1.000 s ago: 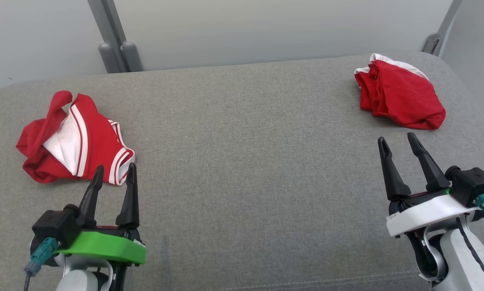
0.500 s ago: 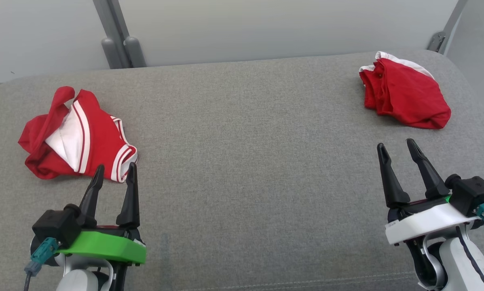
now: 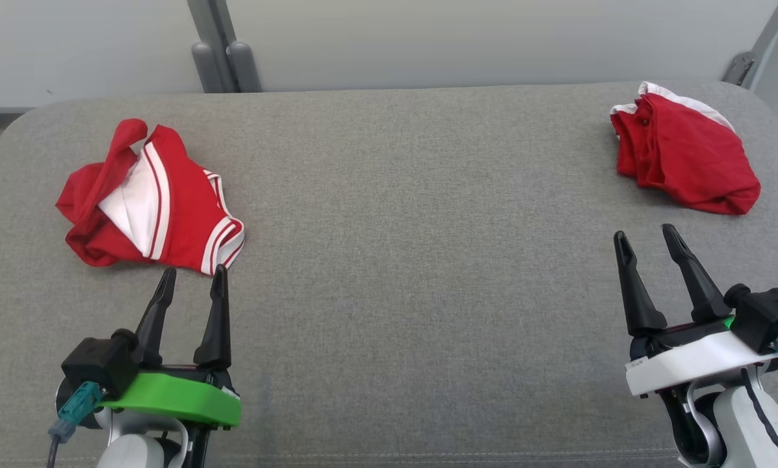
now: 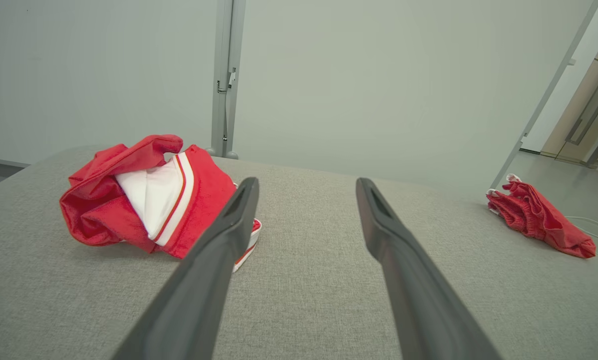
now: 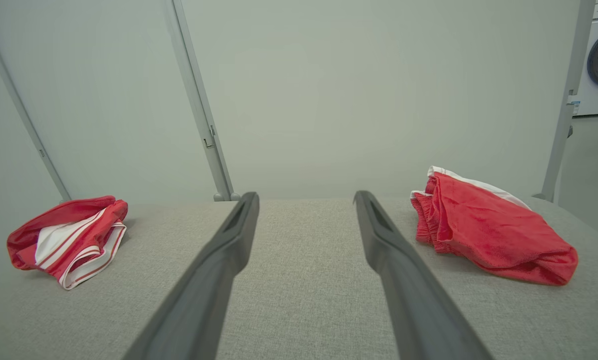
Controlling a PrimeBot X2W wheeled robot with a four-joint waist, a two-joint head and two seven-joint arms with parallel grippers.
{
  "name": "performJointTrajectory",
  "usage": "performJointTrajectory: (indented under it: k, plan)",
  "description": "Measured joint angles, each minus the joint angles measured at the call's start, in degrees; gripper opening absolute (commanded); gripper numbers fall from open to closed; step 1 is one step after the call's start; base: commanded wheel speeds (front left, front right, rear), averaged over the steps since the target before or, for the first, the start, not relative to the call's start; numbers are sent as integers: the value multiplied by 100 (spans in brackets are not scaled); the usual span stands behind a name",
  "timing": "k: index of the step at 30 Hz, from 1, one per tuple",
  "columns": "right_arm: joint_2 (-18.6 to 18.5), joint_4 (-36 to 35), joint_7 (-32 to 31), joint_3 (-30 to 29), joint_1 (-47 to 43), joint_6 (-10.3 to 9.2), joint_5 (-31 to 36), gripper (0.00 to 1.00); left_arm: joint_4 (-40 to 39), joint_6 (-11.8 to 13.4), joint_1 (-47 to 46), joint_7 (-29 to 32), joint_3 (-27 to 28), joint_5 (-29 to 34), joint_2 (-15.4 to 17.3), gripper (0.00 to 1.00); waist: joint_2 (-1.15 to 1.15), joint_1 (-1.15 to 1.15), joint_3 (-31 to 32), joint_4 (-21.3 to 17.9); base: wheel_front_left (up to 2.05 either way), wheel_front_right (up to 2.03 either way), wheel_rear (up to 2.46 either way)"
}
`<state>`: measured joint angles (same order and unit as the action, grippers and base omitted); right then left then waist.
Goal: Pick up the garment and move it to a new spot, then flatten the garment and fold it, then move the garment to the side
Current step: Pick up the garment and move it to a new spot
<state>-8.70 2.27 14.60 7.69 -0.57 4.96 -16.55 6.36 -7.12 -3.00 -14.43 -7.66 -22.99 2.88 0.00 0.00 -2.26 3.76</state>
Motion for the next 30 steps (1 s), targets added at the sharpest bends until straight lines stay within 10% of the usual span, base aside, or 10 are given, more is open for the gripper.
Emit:
performJointTrajectory:
  k: [30]
  plan:
    - [-127,-96,0,613,763,156,308,100,35,-1,-962,0,334,47,405,100,0,0,-858,1087,0,0,0]
